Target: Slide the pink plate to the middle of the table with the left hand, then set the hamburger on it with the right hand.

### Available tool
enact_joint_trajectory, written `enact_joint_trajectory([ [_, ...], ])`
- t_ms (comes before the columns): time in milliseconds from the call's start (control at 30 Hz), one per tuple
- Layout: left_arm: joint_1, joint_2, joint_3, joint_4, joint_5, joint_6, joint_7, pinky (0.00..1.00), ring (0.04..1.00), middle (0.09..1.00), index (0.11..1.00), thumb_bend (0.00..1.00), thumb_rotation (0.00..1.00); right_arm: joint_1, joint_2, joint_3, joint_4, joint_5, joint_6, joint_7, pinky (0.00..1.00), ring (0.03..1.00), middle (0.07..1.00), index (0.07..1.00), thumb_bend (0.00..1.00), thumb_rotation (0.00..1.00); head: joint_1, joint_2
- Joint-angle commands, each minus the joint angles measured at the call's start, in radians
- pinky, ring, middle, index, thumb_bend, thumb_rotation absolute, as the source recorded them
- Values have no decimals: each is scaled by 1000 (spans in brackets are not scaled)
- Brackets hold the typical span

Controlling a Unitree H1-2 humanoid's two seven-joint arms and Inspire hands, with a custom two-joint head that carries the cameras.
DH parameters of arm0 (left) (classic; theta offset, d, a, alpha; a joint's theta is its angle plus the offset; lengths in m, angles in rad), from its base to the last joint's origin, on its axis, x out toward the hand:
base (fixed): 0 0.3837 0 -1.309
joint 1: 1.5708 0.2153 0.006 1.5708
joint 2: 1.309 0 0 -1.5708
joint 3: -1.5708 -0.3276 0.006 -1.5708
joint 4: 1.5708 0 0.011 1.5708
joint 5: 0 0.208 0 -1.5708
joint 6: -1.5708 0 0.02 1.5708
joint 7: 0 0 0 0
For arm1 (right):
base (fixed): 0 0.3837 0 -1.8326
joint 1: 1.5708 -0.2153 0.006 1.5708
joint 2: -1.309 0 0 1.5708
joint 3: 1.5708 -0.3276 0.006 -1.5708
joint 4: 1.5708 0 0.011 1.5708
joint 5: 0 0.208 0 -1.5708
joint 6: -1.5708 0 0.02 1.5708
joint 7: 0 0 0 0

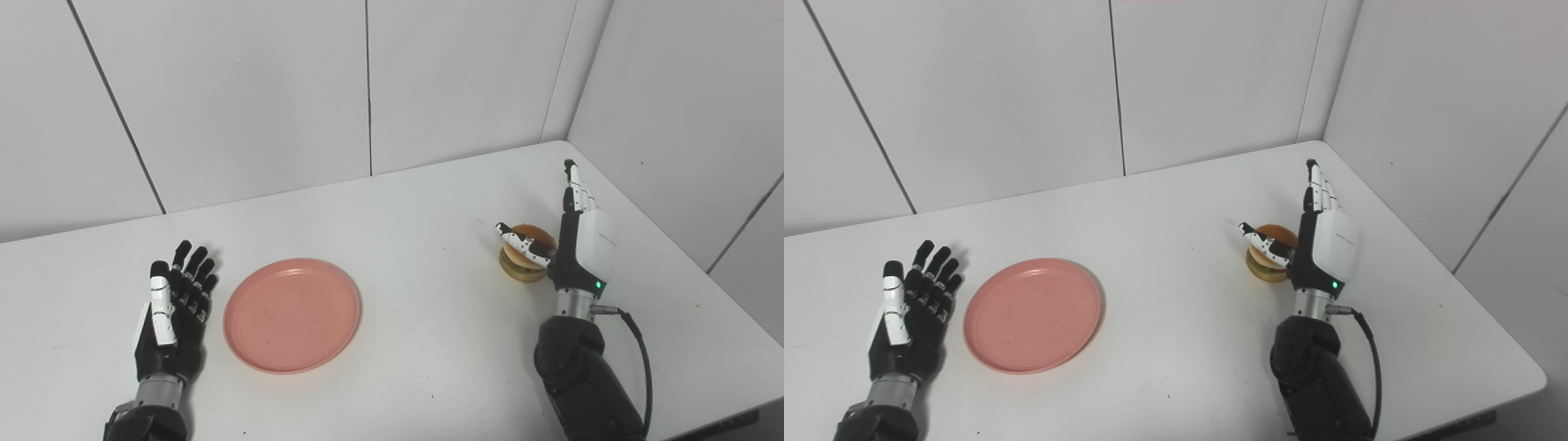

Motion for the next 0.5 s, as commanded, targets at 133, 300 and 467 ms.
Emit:
enact_joint_trajectory([
  [133,54,5,-4,21,8,9,-4,1000,973,965,958,614,1000,49,4,38,48,8,24,18,820,874,890,924,840,369,1,2],
  [300,55,7,-3,17,7,11,-5,1000,974,965,961,609,1000,56,2,57,40,2,26,17,844,871,885,923,842,397,1,2],
  [467,56,4,-6,12,13,9,-2,1000,975,966,961,616,1000,79,10,67,-26,-2,67,54,838,868,884,925,856,411,7,5],
])
